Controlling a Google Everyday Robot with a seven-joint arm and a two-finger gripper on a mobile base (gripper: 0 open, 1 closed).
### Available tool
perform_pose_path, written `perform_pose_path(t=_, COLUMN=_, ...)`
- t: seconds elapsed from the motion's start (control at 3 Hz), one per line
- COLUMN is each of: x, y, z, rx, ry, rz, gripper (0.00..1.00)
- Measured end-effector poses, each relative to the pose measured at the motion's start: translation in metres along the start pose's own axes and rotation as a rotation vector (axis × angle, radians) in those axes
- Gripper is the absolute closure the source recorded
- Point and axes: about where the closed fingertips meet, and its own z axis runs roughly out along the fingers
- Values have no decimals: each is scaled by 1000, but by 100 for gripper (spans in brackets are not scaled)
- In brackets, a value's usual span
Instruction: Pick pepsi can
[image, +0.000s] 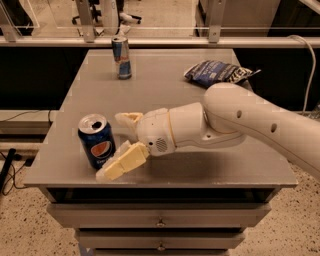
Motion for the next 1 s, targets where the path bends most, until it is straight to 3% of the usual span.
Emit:
perform_pose_path(t=0.33, x=-4, y=9, z=16, rx=-19, ry=-50, rz=11, gripper=16)
perform_pose_path(t=0.67, x=-11, y=10, z=26, rx=-16, ry=-79, rz=25, gripper=39)
perform_pose_path(t=1.0, x=-24, y=0, z=27, rx=15, ry=-99, rz=42, gripper=63)
